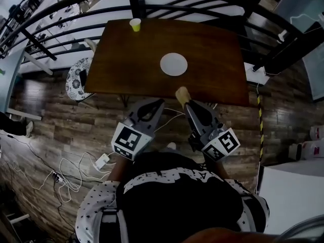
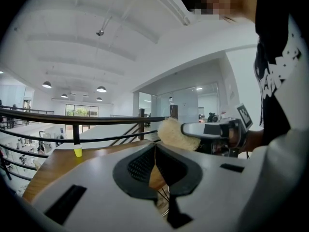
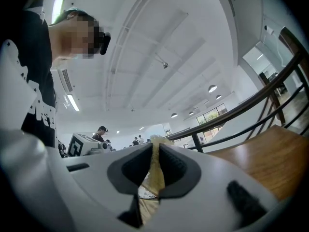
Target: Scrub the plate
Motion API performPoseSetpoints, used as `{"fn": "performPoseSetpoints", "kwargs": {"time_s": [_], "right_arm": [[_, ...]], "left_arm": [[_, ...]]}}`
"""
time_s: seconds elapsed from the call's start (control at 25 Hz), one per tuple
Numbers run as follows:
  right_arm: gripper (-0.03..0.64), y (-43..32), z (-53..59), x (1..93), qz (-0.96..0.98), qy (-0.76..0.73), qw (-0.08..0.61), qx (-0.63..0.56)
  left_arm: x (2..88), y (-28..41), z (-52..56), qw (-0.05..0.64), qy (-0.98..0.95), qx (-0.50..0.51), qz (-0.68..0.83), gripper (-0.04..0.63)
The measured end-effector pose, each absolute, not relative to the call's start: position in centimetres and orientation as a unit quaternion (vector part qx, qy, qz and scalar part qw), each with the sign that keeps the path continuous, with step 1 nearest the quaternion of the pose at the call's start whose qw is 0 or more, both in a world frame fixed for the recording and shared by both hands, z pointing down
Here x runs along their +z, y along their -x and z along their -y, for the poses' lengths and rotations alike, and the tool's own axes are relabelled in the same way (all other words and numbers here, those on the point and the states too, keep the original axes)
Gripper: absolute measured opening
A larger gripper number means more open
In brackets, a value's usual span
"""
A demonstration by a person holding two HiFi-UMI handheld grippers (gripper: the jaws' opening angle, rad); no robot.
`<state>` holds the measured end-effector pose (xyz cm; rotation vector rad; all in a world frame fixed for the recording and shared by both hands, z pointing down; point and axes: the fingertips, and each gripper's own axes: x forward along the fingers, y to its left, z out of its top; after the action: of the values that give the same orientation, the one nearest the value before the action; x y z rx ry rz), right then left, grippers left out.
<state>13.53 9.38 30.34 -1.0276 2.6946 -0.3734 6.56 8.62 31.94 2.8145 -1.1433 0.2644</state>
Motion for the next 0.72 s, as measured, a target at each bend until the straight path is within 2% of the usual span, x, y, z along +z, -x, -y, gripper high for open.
{"fn": "performPoseSetpoints", "kwargs": {"time_s": [0.72], "right_arm": [[0.049,-13.4,-3.3,30.9,-0.916,0.367,0.103,-0.123]], "left_arm": [[32.3,-5.6,-2.1,0.045,-0.92,0.084,0.379,0.014]]}}
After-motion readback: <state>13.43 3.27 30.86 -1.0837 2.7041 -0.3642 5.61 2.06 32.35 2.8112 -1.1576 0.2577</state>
